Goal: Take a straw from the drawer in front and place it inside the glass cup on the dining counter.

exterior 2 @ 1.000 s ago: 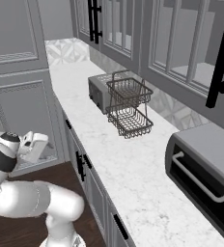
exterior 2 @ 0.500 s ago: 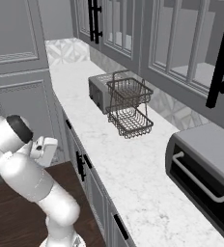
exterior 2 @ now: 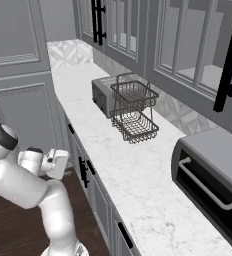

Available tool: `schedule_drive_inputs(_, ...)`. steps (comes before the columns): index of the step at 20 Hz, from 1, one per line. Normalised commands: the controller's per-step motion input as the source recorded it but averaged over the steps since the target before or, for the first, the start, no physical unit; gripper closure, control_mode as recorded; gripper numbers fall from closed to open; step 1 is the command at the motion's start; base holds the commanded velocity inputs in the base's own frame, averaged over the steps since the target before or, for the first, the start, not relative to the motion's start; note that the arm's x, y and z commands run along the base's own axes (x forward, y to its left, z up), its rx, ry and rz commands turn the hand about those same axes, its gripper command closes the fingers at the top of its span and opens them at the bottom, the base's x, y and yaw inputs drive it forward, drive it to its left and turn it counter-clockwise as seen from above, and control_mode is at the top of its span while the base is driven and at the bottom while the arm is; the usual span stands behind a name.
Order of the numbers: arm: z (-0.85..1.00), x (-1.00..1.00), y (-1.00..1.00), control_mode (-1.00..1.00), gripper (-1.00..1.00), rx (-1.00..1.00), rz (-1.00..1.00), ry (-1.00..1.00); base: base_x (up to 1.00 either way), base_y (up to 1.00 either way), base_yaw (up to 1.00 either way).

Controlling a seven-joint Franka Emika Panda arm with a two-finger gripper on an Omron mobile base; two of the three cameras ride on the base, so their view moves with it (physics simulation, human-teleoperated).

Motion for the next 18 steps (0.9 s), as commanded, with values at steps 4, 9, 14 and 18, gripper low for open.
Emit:
schedule_drive_inputs(4,-0.34,0.14,-0.1,-1.0,-1.0,-0.11,-0.02,0.0,0.0,0.0,0.0)
schedule_drive_inputs(9,-0.44,0.16,0.0,-1.0,-1.0,-0.09,0.0,-0.02,0.0,0.0,0.0)
schedule_drive_inputs(14,-0.24,0.36,-0.01,-1.0,-1.0,-0.02,0.0,-0.07,0.0,0.0,0.0)
schedule_drive_inputs(18,-0.16,0.37,-0.09,-1.0,-1.0,0.0,0.03,-0.08,0.0,0.0,0.0)
